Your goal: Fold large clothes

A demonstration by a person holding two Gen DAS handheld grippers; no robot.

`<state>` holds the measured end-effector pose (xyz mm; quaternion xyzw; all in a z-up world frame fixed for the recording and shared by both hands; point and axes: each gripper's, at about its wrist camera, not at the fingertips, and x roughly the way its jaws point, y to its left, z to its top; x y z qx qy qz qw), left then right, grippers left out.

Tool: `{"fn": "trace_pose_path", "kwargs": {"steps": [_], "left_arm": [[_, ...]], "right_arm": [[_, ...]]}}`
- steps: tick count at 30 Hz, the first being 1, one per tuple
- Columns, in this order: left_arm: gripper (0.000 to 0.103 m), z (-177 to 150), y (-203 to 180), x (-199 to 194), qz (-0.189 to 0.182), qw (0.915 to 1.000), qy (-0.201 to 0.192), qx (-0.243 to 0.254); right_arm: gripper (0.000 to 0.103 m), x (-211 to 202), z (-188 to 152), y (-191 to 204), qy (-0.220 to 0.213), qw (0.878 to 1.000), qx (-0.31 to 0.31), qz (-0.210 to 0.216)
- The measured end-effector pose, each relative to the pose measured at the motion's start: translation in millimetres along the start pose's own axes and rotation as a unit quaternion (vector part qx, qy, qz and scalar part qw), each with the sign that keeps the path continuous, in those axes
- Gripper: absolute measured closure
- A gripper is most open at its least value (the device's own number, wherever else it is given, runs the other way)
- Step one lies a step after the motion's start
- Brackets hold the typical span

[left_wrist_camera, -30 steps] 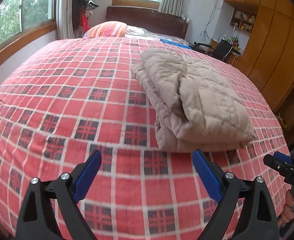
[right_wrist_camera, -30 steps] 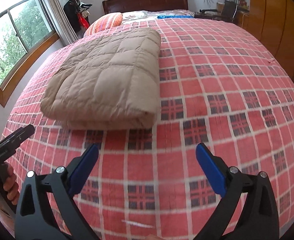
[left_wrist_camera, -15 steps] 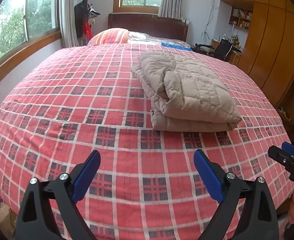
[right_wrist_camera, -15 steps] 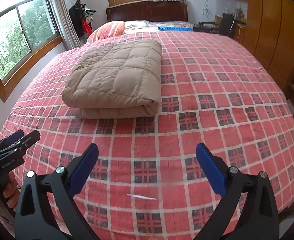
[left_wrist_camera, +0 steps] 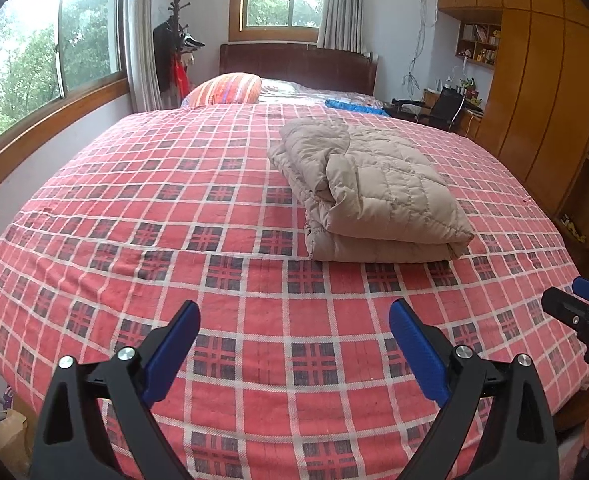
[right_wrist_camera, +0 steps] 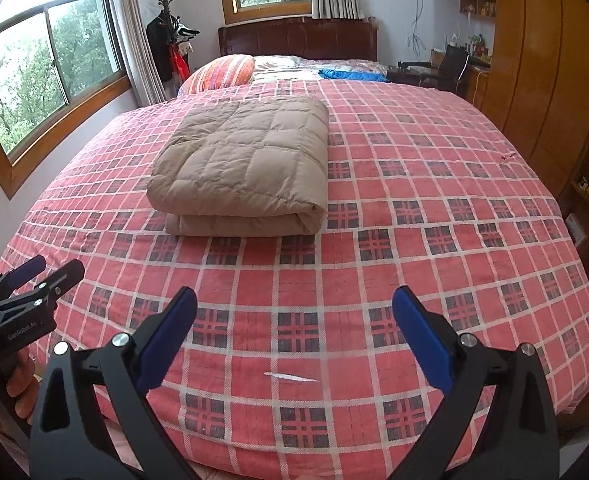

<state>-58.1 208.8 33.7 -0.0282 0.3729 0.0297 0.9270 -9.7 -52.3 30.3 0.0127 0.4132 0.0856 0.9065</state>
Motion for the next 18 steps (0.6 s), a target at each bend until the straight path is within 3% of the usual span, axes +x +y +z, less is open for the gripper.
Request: {"fn": "trace_pose_path", "kwargs": {"steps": [18], "left_arm": [[0.007,-4,-4,-11,0.004,0.9999,-0.012,0.006]], "right_arm": [[0.005,-4,-5,-1,-0.001,1.0,0.002,0.004]]}}
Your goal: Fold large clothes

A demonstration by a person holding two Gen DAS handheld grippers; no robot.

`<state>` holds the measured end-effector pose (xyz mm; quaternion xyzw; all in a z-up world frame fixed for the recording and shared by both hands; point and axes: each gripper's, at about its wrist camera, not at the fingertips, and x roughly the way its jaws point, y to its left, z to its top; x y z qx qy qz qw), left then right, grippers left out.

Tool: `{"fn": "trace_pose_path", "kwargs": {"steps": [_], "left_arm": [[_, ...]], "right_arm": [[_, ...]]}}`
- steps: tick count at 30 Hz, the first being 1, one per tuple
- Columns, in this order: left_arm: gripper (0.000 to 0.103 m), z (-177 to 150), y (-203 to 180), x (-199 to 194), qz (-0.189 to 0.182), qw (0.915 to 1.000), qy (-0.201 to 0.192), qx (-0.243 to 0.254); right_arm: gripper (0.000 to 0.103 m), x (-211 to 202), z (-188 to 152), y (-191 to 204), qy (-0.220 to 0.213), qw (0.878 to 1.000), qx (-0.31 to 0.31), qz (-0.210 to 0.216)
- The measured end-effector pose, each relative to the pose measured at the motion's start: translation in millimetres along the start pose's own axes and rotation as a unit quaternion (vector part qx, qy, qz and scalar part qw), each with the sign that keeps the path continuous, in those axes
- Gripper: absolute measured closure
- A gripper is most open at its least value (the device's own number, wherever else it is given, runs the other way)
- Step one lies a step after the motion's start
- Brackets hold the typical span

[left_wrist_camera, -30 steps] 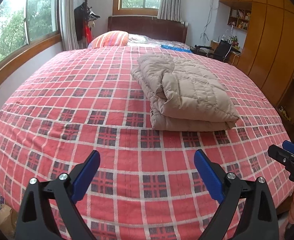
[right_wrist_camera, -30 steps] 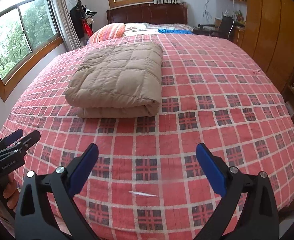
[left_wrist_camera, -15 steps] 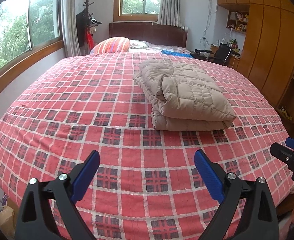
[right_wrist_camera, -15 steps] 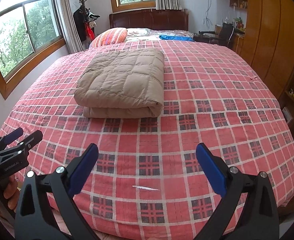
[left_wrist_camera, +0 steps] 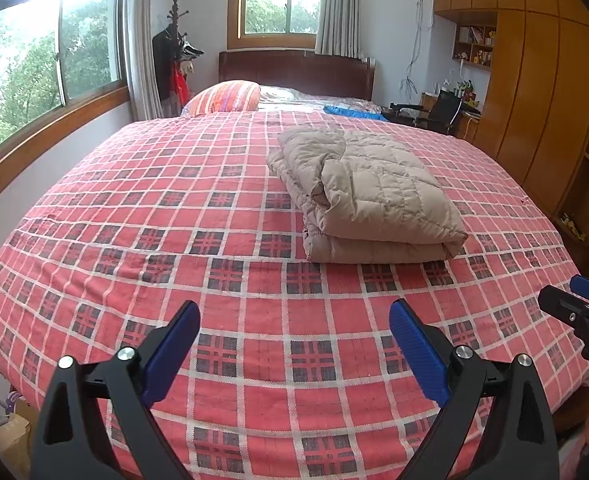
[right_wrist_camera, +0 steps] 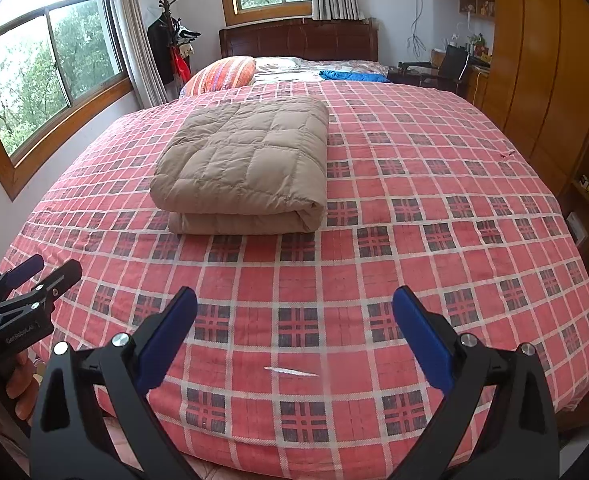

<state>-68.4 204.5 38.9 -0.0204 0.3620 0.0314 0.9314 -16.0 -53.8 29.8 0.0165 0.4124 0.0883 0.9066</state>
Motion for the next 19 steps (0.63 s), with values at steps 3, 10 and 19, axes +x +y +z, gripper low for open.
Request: {"fn": "trace_pose_path", "kwargs": {"steps": [3,10,19], "left_arm": [[0.007,-0.4,-0.5,0.8,-0.001,1.0,0.002,0.001],[0.007,0.0,-0.9,2.4,-0.002,1.0,0.005,0.001],[0.007,-0.1,-1.5,2.3,-0.002,1.0,0.004,0.002]], "right_arm": [[0.005,-0.8,-0.5,1.3,-0.003,1.0,-0.004,-0.007],[0.005,0.1,1.0,-0.4,-0.003,1.0,-0.005,-0.006],[0.005,0.7,1.7,-2.4,-0.002,1.0,-0.003,-0.005]]}}
